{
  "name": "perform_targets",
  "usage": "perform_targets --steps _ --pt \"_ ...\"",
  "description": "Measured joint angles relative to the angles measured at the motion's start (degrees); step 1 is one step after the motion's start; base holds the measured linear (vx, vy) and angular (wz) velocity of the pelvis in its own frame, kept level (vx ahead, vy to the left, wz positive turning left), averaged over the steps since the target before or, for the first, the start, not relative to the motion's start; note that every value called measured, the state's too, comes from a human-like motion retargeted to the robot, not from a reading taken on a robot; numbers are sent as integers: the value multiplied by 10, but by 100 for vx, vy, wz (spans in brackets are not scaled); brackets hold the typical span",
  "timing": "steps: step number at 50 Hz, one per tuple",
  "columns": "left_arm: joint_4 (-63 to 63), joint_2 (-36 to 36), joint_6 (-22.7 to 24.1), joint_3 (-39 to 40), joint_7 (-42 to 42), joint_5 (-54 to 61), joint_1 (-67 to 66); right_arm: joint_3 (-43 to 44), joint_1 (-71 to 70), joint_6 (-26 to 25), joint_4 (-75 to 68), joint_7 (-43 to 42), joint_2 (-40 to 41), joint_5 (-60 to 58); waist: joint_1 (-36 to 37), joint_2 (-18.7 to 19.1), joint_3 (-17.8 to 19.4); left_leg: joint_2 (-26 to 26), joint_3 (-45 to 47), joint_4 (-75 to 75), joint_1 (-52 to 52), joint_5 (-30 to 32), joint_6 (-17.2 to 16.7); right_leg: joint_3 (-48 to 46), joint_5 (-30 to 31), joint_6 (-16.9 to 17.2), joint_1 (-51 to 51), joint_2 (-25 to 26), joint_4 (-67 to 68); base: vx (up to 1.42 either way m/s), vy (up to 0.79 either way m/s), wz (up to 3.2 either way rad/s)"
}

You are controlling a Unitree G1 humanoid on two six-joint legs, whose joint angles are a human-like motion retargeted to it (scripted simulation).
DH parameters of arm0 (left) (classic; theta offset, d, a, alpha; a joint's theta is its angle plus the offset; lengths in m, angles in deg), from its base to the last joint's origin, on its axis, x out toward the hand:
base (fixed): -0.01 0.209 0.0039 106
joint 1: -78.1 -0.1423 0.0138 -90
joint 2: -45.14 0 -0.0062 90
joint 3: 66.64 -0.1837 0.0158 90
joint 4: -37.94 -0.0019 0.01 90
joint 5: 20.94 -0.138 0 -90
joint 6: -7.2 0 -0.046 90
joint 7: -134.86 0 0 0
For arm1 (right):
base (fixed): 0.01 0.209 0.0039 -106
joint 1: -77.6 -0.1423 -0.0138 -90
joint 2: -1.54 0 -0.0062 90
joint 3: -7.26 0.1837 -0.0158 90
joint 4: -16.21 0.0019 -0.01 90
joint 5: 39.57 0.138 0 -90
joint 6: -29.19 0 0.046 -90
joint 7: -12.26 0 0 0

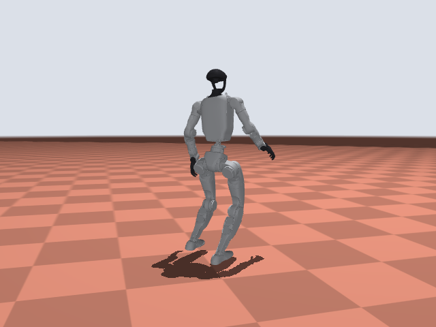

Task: Run

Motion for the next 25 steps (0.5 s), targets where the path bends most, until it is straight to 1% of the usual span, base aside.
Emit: perform_targets --steps 3,6,10,14,16,18,20,22,23,25 --pt "5 -4 5 6 14 -1 15 4 27 -5 -42 8 11 5 -6 6 -9 -16 -6 -70 42 0 -17 2 9 5 13 0 -26 5 5 -2" --pt "13 -9 10 8 30 -8 38 6 52 -10 -101 17 26 7 -17 5 -18 -44 -7 -153 90 0 -25 7 13 11 27 -13 -44 6 5 12" --pt "31 -12 16 4 45 -21 75 6 80 -18 -185 31 48 4 -35 -8 -26 -92 2 -286 162 12 -20 17 12 23 45 -48 -59 4 3 17" --pt "48 -9 23 -7 48 -31 117 3 102 -29 -257 49 70 -2 -38 -15 -21 -124 6 -413 242 43 -16 28 11 32 69 -67 -74 0 0 0" --pt "54 -6 26 -14 44 -37 137 1 110 -34 -284 58 79 -6 -36 -14 -15 -131 7 -460 276 55 -15 33 12 34 82 -68 -80 2 3 -19" --pt "58 -5 28 -25 38 -43 149 -6 119 -38 -301 65 86 -11 -36 -13 -8 -133 13 -465 290 56 -17 38 8 38 85 -71 -67 0 0 0" --pt "53 -1 27 -35 28 -50 168 -9 115 -40 -315 73 91 -16 -33 -6 -8 -136 10 -520 319 70 -12 40 14 38 97 -64 -92 1 3 -21" --pt "47 0 25 -48 19 -57 169 -16 116 -41 -316 76 92 -19 -34 -5 -1 -135 19 -508 324 67 -16 45 13 41 97 -67 -73 -3 2 -20" --pt "40 4 24 -54 12 -60 179 -17 109 -41 -315 78 92 -20 -32 1 -4 -135 15 -539 336 74 -11 45 17 41 105 -59 -96 1 4 -21" --pt "30 4 19 -70 2 -67 178 -25 104 -39 -309 78 92 -22 -34 1 3 -135 25 -527 341 71 -15 50 16 44 105 -63 -79 -6 1 -19"
